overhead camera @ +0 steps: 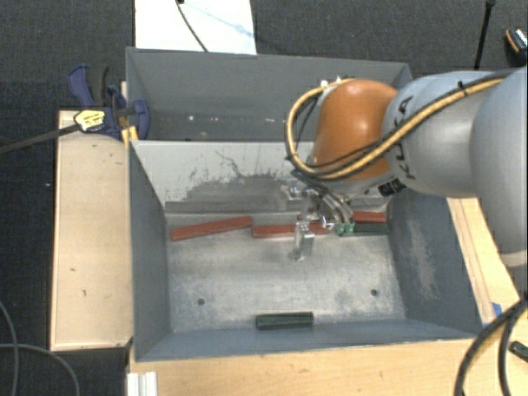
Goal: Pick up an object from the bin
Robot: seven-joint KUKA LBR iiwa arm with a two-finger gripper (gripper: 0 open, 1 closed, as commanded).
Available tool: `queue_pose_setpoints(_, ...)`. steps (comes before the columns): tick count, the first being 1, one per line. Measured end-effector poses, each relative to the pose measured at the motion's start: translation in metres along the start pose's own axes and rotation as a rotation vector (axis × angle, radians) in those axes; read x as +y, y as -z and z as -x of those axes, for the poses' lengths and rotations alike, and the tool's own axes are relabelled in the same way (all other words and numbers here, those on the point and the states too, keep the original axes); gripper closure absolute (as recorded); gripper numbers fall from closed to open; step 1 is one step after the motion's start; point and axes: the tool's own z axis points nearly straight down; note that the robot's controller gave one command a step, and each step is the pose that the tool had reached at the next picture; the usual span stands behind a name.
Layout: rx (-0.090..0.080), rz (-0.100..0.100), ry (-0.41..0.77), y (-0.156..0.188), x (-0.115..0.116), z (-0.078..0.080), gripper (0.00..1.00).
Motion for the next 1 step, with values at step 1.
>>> queue_pose_setpoints(1,0.01,0.003,0.069,-0.0452,-0.0364,-0.0104,0.0)
